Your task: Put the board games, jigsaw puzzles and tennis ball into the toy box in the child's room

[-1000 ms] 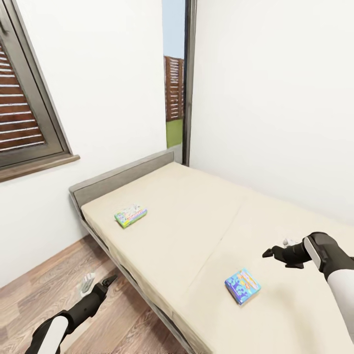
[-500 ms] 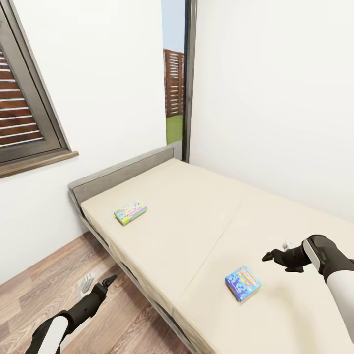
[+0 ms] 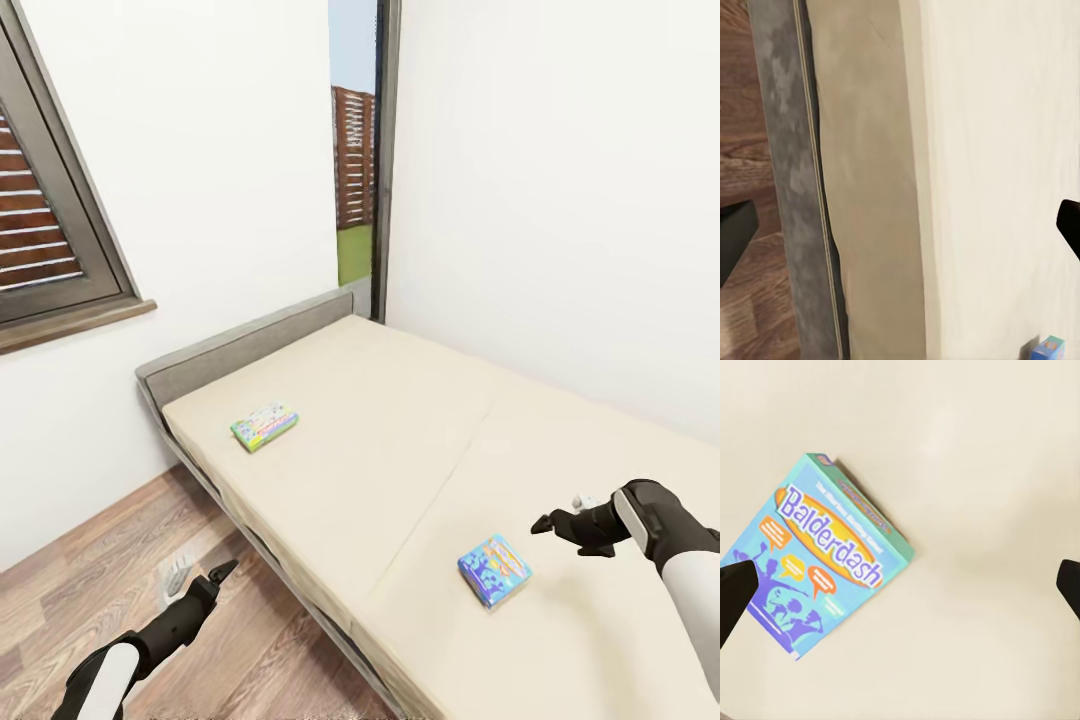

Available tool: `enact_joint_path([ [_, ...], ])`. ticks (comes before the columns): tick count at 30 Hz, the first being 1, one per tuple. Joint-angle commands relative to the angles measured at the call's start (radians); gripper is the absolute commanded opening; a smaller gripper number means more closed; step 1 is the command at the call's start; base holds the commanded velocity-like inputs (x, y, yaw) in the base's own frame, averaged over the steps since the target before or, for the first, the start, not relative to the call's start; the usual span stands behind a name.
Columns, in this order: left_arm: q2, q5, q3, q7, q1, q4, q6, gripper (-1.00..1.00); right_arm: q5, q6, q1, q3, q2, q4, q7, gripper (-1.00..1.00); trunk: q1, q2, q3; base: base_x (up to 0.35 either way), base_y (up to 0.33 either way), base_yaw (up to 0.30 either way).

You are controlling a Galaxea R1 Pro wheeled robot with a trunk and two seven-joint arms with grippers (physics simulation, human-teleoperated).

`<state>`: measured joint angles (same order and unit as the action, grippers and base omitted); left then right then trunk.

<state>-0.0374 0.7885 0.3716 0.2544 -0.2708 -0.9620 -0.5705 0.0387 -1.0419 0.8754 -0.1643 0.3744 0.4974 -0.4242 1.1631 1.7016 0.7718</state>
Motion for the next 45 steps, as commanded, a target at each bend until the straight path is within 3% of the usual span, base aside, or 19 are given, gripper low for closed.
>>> enact_joint_path([
  [1, 0.000, 0.004, 0.003, 0.002, -0.001, 0.000, -0.008, 1.00, 0.004, -0.005, 0.001, -0.003, 0.000, 0.000, 0.001, 1.00, 0.000, 0.000, 0.003, 0.000, 0.000, 0.000],
  [11, 0.001, 0.004, 0.002, 0.001, -0.001, 0.000, -0.008, 1.00, 0.016, -0.005, 0.012, -0.005, -0.001, 0.000, -0.001, 1.00, 0.000, 0.000, 0.019, 0.000, 0.000, 0.000],
  [15, 0.001, 0.004, 0.001, 0.001, -0.002, 0.000, -0.008, 1.00, 0.037, -0.005, 0.016, -0.006, 0.000, 0.000, -0.001, 1.00, 0.000, 0.000, 0.025, 0.000, 0.000, 0.000],
  [21, 0.001, 0.003, 0.002, 0.000, -0.002, 0.000, -0.008, 1.00, 0.101, -0.005, 0.016, -0.004, -0.002, 0.000, -0.002, 1.00, 0.000, 0.000, 0.035, 0.000, 0.000, 0.000],
  [25, 0.001, 0.003, 0.002, 0.001, -0.002, 0.001, -0.008, 1.00, 0.119, -0.005, 0.012, -0.004, -0.014, 0.000, -0.003, 1.00, 0.000, 0.000, 0.042, 0.000, 0.000, 0.000],
  [45, 0.000, 0.003, 0.001, 0.002, -0.002, 0.001, -0.008, 1.00, 0.133, -0.005, 0.010, -0.005, -0.027, 0.000, -0.001, 1.00, 0.000, 0.000, 0.074, 0.000, 0.000, 0.000],
])
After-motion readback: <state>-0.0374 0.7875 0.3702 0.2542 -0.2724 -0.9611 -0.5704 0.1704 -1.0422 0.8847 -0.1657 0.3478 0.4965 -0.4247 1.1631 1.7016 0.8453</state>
